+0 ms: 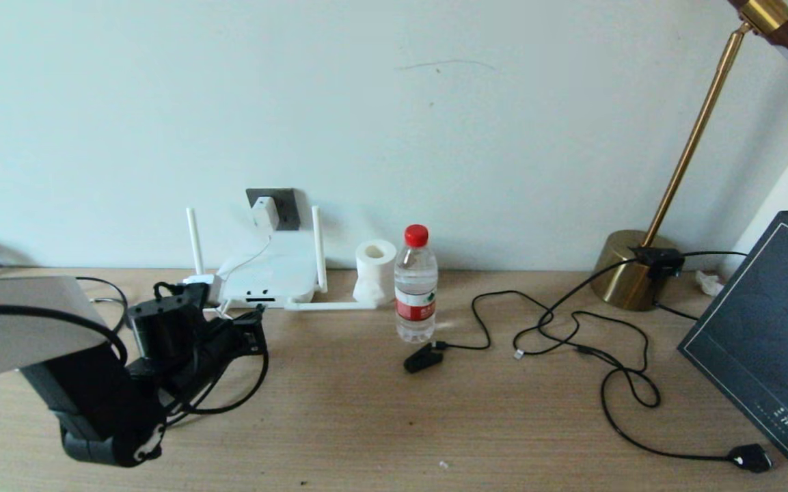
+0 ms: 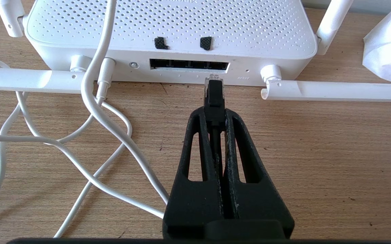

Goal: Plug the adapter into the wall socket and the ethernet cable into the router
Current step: Align cable and router interface

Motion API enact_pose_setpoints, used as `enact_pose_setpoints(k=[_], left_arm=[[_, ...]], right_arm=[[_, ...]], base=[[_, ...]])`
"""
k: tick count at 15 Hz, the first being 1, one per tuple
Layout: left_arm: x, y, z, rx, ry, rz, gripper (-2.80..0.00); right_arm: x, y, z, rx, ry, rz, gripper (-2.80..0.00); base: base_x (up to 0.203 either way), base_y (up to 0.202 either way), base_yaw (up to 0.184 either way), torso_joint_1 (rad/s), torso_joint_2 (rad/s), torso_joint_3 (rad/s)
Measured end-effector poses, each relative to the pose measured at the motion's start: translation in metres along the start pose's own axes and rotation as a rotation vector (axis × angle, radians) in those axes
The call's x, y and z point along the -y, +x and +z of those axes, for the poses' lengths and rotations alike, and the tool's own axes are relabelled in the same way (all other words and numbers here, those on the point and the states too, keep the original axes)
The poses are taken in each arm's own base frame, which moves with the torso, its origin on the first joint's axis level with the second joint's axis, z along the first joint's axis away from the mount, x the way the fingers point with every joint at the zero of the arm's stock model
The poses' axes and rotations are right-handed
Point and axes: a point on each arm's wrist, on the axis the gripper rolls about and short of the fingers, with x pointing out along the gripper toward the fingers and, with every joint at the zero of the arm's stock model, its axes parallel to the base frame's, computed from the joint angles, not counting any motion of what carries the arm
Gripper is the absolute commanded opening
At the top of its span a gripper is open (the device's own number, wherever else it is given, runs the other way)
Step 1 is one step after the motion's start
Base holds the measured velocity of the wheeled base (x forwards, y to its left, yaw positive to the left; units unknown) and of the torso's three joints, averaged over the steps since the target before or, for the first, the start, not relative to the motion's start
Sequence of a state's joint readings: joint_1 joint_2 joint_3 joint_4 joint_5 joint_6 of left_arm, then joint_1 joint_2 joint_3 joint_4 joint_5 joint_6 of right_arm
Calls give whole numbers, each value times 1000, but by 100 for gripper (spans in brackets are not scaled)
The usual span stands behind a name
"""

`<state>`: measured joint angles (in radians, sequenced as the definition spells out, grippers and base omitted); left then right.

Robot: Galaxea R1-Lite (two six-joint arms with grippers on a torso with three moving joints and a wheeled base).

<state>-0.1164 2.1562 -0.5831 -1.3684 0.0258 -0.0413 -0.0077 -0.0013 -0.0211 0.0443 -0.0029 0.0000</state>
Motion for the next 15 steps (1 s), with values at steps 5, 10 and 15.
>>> enact_pose_setpoints(k=[5,10,15], left_arm=[[1,2,1,8,1,-3,-280],[1,4,-1,2,2,-2,-280],[1,6,-3,-3,1,-2,-280]], right_arm=[[0,0,0,0,0,0,-280],[0,0,0,0,0,0,-280],[0,0,0,0,0,0,-280]], base=[[0,0,0,0,0,0],[0,0,0,0,0,0],[0,0,0,0,0,0]])
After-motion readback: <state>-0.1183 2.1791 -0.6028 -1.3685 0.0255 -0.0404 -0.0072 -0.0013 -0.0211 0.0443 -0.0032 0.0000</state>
